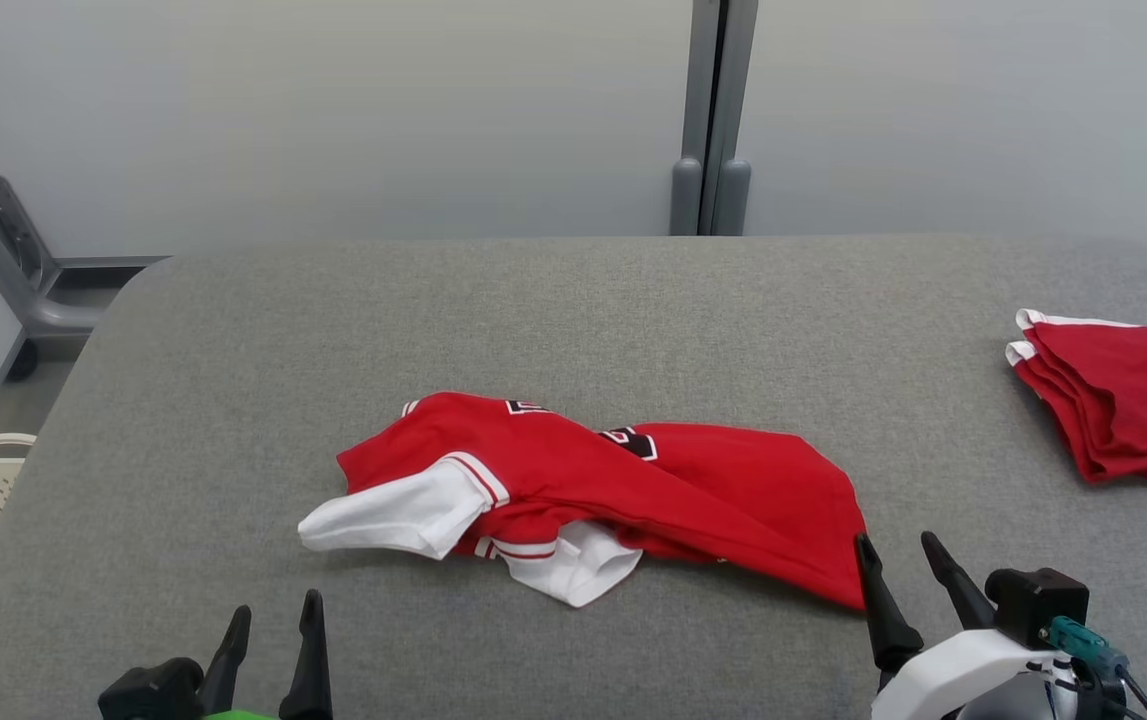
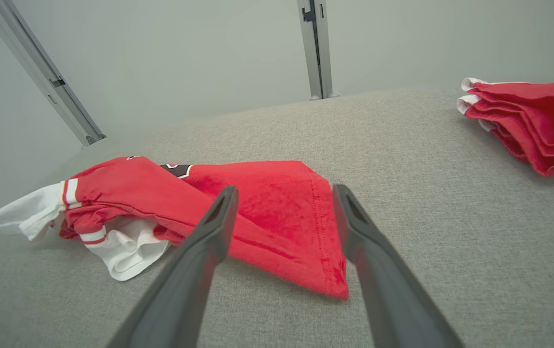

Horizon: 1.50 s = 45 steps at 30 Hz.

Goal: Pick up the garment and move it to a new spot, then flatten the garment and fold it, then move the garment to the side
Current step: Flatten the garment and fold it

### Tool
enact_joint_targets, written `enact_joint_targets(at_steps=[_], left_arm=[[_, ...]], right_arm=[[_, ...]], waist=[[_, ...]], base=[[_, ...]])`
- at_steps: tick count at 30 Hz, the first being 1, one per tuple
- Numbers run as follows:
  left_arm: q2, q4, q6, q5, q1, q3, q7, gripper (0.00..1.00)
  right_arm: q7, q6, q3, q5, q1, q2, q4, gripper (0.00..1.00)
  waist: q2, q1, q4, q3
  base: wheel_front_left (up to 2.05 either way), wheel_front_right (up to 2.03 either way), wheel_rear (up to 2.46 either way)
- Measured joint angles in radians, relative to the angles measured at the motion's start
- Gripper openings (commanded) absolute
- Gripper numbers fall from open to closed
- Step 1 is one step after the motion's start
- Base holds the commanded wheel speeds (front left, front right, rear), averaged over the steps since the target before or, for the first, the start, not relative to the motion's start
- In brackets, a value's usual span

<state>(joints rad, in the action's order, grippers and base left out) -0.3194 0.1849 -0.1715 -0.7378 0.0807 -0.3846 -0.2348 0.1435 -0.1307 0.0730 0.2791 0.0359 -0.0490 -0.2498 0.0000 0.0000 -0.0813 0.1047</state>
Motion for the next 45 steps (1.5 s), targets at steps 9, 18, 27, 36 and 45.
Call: enact_joint_targets(at_steps=[9, 18, 27, 36, 45], left_arm=[[-0.008, 0.020, 0.002, -0.020, -0.068, -0.016, 0.105, 1.00], [-0.009, 0.051, 0.004, -0.059, -0.172, -0.051, 0.270, 1.00], [-0.021, 0.110, -0.032, -0.059, -0.272, -0.065, 0.391, 1.00], [-0.017, 0.230, -0.020, -0.065, -0.389, -0.058, 0.414, 1.00], [-0.008, 0.322, 0.028, -0.085, -0.429, -0.054, 0.412, 1.00]], right_arm=[[-0.121, 0.000, -0.027, -0.026, 0.001, 0.000, 0.014, 1.00], [-0.506, 0.000, -0.124, -0.071, 0.013, -0.002, 0.104, 1.00], [-0.719, 0.000, -0.166, -0.113, -0.020, 0.000, 0.249, 1.00], [-0.791, 0.000, -0.151, -0.144, -0.105, 0.000, 0.283, 1.00], [-0.812, 0.000, -0.126, -0.164, -0.134, 0.000, 0.304, 1.00]], waist=[[0.0000, 0.0000, -0.004, -0.016], [0.0000, 0.0000, -0.004, -0.043], [0.0000, 0.0000, -0.006, -0.092], [0.0000, 0.0001, 0.001, -0.165], [0.0000, 0.0001, 0.018, -0.216]], base=[[0.00, 0.00, 0.00], [0.00, 0.00, 0.00], [0.00, 0.00, 0.00], [0.00, 0.00, 0.00], [0.00, 0.00, 0.00]])
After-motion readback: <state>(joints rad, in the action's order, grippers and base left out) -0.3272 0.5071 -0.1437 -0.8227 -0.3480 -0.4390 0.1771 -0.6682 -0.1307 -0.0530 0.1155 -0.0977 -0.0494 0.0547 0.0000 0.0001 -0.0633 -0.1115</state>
